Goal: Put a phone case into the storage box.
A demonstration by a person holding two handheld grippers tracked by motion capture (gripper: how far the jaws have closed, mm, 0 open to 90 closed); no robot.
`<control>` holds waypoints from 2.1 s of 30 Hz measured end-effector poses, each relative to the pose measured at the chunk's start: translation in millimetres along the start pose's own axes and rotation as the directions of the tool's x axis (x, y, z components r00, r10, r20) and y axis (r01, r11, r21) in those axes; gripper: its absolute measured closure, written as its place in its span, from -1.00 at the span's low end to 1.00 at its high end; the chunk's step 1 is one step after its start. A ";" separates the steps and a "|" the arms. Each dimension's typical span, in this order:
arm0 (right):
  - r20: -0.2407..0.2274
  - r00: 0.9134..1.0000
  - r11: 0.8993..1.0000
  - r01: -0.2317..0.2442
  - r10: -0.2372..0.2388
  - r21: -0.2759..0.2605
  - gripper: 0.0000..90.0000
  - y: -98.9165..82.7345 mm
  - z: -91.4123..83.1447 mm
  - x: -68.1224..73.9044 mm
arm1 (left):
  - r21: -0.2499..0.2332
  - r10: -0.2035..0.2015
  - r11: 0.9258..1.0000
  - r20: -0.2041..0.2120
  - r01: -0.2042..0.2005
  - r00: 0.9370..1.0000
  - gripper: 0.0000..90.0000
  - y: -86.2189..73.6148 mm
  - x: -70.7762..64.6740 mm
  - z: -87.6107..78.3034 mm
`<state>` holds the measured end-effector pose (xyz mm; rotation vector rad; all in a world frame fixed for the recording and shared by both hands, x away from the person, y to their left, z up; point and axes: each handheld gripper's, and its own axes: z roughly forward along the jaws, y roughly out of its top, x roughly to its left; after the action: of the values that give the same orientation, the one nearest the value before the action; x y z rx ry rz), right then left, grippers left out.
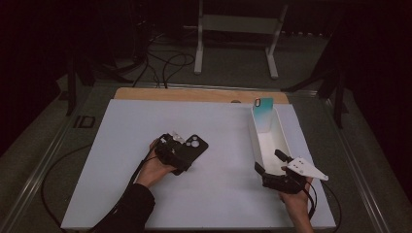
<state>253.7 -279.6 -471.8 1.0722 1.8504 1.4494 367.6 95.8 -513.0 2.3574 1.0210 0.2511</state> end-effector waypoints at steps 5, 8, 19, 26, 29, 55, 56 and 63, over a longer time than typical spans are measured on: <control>0.000 1.000 1.000 -0.002 0.002 -0.001 -0.79 0.1 -0.2 0.1 | 0.009 -0.006 1.000 0.003 0.006 1.000 -0.91 -1.0 1.1 5.4; 0.001 1.000 1.000 0.000 0.000 0.000 -0.79 0.1 -0.4 -0.2 | 0.014 0.002 1.000 -0.007 -0.002 1.000 -0.90 -0.7 -0.2 5.8; 0.001 1.000 1.000 0.003 -0.003 -0.001 -0.79 0.3 -0.3 0.1 | 0.041 0.016 0.999 -0.027 -0.015 0.999 -0.86 0.2 -3.8 5.6; 0.002 1.000 1.000 0.002 -0.002 -0.003 -0.79 1.0 -0.7 0.7 | 0.057 0.019 0.998 -0.022 -0.018 1.000 -0.71 1.5 -2.4 3.5; 0.000 1.000 1.000 0.003 -0.003 -0.004 -0.79 1.1 -0.7 0.9 | 0.059 0.017 0.998 -0.027 -0.015 0.999 -0.69 1.9 -3.2 3.2; 0.000 1.000 1.000 0.006 -0.006 0.022 -0.79 1.6 1.8 1.2 | -0.043 -0.012 0.999 -0.044 0.010 0.999 -0.63 3.4 -6.7 -20.6; -0.002 1.000 1.000 0.005 -0.004 0.026 -0.79 1.6 2.2 1.1 | -0.052 -0.013 0.999 -0.043 0.010 0.999 -0.63 3.4 -7.1 -22.3; -0.019 1.000 0.999 -0.010 0.011 0.047 -0.79 4.9 4.3 1.5 | -0.110 -0.006 0.994 -0.052 0.000 0.999 -0.64 3.5 -13.6 -36.8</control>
<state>257.6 -275.6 -468.2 1.0949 1.9035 1.4337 346.5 99.3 -479.9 2.2611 1.0094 0.3607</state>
